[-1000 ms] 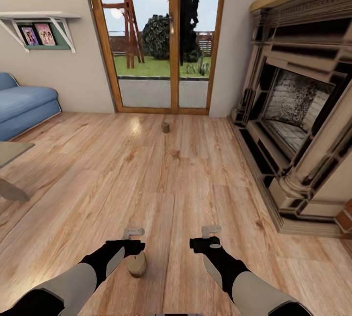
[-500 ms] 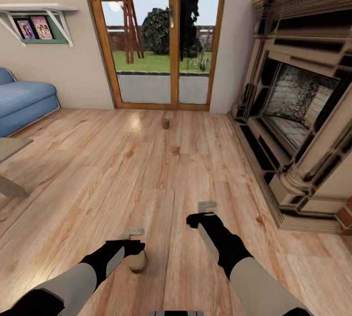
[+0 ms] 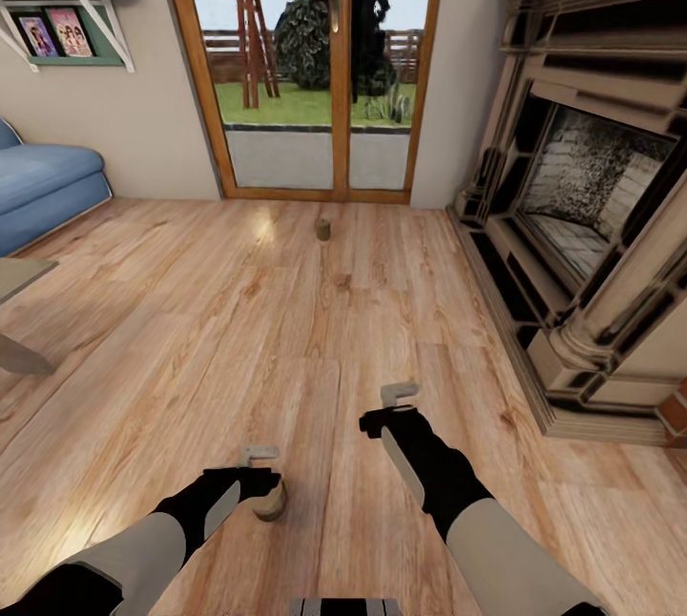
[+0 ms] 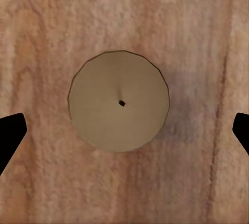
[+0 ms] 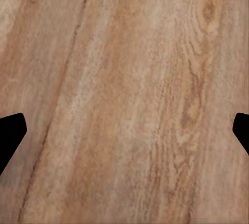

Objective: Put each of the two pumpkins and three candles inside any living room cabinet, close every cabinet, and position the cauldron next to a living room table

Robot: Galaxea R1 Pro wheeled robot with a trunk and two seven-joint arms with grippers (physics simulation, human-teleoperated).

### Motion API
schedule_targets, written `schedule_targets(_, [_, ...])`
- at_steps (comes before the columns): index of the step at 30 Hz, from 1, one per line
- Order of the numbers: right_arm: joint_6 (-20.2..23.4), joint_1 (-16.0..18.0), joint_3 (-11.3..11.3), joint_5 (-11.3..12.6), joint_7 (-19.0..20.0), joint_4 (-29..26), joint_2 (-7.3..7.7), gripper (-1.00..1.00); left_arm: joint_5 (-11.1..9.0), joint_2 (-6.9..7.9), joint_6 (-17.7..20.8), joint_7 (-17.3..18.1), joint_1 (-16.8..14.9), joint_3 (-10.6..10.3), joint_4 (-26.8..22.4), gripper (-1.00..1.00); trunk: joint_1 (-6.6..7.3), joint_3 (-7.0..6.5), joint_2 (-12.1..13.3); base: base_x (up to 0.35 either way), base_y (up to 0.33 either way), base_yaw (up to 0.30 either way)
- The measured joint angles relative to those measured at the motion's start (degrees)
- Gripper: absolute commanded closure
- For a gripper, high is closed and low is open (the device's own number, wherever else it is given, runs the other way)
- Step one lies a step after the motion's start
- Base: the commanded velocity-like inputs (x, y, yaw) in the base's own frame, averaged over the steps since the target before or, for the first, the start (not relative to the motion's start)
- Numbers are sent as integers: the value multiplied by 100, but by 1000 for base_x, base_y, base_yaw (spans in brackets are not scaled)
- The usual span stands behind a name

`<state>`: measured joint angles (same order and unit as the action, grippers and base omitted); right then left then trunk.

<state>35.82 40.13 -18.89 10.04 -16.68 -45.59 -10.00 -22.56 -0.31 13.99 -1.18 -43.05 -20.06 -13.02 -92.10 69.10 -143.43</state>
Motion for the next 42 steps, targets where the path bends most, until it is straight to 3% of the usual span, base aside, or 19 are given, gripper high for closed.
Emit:
schedule_targets(3, [-8,0,-84,15,0,1,0,-100,3,-5,-4,-2,0,9,-1,-100,0,0,0,0,0,0])
schedule_targets(8, [-17,0,-168,301,-4,-2,0,-100,5,-40,1,-38,0,10,1,-100,3,0,0,198,0,0])
schedule_targets(19, [-19,-3,-197,333,-1,1,0,-100,7,-35,-8,-49,0,18,2,-100,1,0,0,75,0,0])
schedule_targets(22, [-25,-1,-376,356,-6,1,0,-100,7,-36,-8,-49,0,24,2,-100,2,0,0,228,0,0])
schedule_targets(26, [-41,-1,-567,557,-59,1,0,-100,7,-37,-8,-49,0,20,2,-100,1,0,0,146,0,0])
schedule_targets(31, [-45,-1,-607,624,-137,1,0,-100,7,-42,-13,-49,0,19,2,-100,0,0,0,19,0,0])
schedule_targets(42, [-46,-2,-613,636,-151,2,0,-100,7,-43,-13,-49,0,18,2,-100,-29,243,-14,1,0,0])
